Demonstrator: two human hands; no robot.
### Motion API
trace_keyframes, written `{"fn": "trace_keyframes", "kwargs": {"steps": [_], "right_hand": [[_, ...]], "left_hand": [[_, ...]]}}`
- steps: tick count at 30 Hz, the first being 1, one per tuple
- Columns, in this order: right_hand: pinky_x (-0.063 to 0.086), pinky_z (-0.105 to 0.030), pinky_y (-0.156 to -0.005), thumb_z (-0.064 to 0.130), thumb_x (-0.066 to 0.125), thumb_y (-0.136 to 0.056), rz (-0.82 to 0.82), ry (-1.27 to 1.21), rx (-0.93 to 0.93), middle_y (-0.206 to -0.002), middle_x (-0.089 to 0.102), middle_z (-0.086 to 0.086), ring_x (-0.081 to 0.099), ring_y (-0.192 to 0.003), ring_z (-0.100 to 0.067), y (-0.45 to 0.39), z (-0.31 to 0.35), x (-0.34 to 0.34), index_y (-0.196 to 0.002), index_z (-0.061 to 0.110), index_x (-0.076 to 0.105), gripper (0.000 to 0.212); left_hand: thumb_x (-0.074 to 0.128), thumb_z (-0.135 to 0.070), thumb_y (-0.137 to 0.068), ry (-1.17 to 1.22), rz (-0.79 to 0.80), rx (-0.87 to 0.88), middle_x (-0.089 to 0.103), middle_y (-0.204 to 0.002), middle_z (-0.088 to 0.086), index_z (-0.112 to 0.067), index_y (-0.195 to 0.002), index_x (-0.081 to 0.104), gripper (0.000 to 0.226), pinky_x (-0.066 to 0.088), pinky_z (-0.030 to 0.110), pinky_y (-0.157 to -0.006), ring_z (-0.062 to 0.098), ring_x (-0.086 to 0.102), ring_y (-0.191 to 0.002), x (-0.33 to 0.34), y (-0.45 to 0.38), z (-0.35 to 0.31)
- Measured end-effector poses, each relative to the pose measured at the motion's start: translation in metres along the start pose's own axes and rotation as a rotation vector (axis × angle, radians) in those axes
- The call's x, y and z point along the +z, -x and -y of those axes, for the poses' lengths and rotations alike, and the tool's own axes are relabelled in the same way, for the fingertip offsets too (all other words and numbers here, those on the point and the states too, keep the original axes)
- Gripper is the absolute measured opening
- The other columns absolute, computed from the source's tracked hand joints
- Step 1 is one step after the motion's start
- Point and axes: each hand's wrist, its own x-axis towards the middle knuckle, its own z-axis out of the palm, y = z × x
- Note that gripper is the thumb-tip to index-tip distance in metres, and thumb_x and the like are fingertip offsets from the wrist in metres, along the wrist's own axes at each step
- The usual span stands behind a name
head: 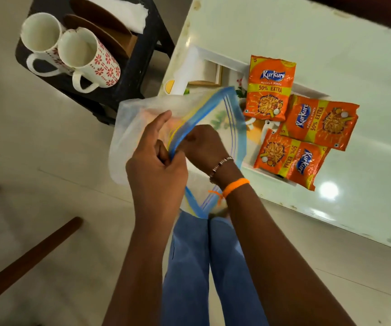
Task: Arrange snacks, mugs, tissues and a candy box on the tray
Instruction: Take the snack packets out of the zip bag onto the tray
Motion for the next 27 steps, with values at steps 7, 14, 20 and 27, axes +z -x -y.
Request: {"fn": "trace_keyframes", "kwargs": {"steps": [7, 14, 20, 27], "right_hand": [[0.051, -0.02, -0.065, 0.013, 0.073, -0.074, -0.375, -0.331, -0.01, -0.072, 0.067, 0.001, 0.062, -0.07, -0.007, 0.046, -0.038, -0.078, -0.067, 0.023, 0.067, 0.013], [0.055, -0.025, -0.061, 0.009, 0.064, -0.081, -0.561, -0.527, 0.266, -0.097, 0.063, -0.005, 0.065, -0.088, -0.013, 0.057, -0.105, -0.124, -0.072, 0.024, 0.054, 0.02], [0.046, -0.04, -0.097, -0.001, 0.059, -0.082, -0.466, -0.271, 0.333, -0.121, 0.059, -0.021, 0.054, -0.113, -0.033, 0.015, -0.131, -0.085, -0.105, -0.002, 0.057, 0.023], [0.042, -0.036, -0.101, -0.009, 0.053, -0.077, -0.388, 0.039, 0.304, -0.124, 0.055, -0.018, 0.05, -0.117, -0.032, 0.006, -0.139, -0.06, -0.11, 0.003, 0.06, 0.035]], "left_hand": [[0.057, -0.004, -0.08, -0.087, 0.021, -0.054, 0.048, -0.057, -0.005, -0.027, -0.127, 0.05, 0.053, 0.05, 0.027, -0.062, 0.013, 0.051, -0.053, 0.008, -0.014, 0.009], [0.053, -0.002, -0.078, -0.112, -0.019, -0.064, 0.044, -0.054, 0.001, -0.028, -0.125, 0.052, 0.053, 0.045, 0.024, -0.058, 0.01, 0.042, -0.048, 0.01, -0.015, 0.015], [0.053, -0.004, -0.078, -0.113, 0.0, -0.074, 0.043, -0.053, -0.002, -0.028, -0.124, 0.052, 0.051, 0.045, 0.021, -0.057, 0.007, 0.044, -0.048, 0.015, -0.014, 0.013], [0.058, -0.01, -0.077, -0.075, 0.114, -0.076, 0.057, -0.061, 0.006, -0.026, -0.13, 0.045, 0.057, 0.053, 0.026, -0.067, 0.022, 0.061, -0.061, 0.028, -0.004, 0.006]]}}
